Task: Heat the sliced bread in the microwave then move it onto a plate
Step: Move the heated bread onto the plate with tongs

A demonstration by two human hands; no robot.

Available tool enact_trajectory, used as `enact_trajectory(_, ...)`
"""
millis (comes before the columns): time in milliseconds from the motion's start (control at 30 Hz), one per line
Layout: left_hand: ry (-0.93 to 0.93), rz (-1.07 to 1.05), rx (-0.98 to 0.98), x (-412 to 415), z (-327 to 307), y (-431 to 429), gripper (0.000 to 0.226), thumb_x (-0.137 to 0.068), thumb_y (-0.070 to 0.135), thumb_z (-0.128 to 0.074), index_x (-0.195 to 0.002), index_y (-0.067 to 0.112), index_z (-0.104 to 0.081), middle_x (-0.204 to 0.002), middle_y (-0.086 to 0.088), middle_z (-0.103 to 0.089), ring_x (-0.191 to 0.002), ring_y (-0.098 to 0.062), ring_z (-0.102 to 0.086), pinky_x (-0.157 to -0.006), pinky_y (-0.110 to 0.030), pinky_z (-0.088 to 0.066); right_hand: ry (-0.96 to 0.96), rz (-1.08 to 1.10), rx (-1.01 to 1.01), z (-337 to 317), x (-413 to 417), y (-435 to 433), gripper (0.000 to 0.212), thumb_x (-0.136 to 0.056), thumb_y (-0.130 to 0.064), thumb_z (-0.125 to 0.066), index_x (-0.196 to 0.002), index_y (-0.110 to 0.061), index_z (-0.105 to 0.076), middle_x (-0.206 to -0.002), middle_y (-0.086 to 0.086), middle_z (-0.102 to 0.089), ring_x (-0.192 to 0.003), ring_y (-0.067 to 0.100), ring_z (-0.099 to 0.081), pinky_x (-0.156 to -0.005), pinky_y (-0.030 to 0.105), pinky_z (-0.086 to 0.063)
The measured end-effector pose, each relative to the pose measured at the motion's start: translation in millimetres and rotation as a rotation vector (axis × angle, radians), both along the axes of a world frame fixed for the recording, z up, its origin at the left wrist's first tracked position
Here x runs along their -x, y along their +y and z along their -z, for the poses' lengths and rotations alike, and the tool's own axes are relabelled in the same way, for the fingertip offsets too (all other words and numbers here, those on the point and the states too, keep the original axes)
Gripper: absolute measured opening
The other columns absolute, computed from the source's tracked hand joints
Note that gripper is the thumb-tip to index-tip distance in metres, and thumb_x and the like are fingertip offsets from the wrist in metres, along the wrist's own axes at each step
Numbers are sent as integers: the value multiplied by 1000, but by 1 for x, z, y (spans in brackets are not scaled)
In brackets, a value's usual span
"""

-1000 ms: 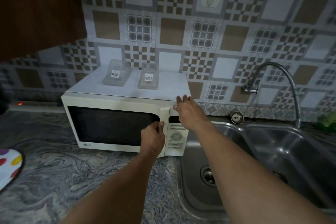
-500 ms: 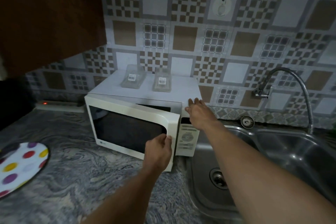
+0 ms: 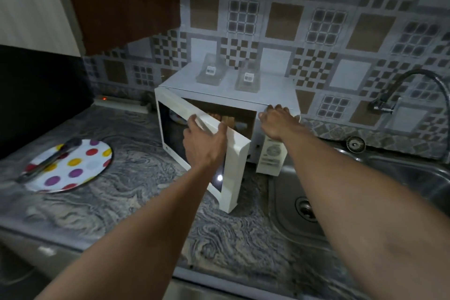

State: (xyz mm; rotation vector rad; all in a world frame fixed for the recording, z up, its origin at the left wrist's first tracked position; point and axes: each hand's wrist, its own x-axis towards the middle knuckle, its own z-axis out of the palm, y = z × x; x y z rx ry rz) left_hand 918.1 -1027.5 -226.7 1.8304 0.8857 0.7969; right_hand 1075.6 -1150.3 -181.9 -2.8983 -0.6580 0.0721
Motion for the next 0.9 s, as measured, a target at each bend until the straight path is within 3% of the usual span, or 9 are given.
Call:
enact_trajectory(67,94,38,-86,3,-3,6,88,-81,64,-52,-153,29,-17,-147,-10,-40,-130,-32,-44,-106,-52,-41,-2,-2,-9,-2,4,4,60,-106,-44,-25,-155,-11,-27,-162,15,-22,-150,34,-18,-119,61,-13)
enact_trajectory(200,244,178,-165,7,-18,19,89,-84,63,-42,-156,21,-10,-160,-12,-18,-140,-38,-33,-111,-58,-34,2,-26,13,-5,11,13,59,-106,-42,-29,-154,-8,-28,-160,17,-26,-147,35,-22,-118,60,-15)
enact_trajectory(367,489,270,-177,22,-38,37,84,-97,60,-27,-156,9,4,-163,-15,16,-151,-34,4,-119,-61,-4,6,-45,33,-8,18,23,58,-105,-40,-33,-154,-8,-28,-160,17,-25,-147,36,-23,-118,60,-16)
enact_trajectory(600,688,289,-244,46,-49,84,72,-97,39,-26,-156,12,7,-163,-9,20,-151,-30,11,-118,-62,0,-19,-102,47,-14,23,48,62,-104,-44,-32,-156,-12,-23,-160,16,-25,-145,35,-24,-117,58,-18)
enact_trajectory(733,785,281,-304,54,-47,108,71,-100,48,-27,-156,23,9,-163,-4,20,-151,-29,13,-117,-63,-1,-26,-152,86,-15,22,72,68,-102,-46,-39,-158,-17,-16,-164,15,-16,-150,34,-15,-119,59,-13)
enact_trajectory(900,840,289,-334,56,-53,140,72,-99,58,-25,-156,29,9,-164,-4,15,-151,-31,11,-116,-65,-2,8,-206,80,-9,16,105,74,-98,-32,-47,-159,-19,-7,-165,14,-10,-152,34,-6,-121,59,-6)
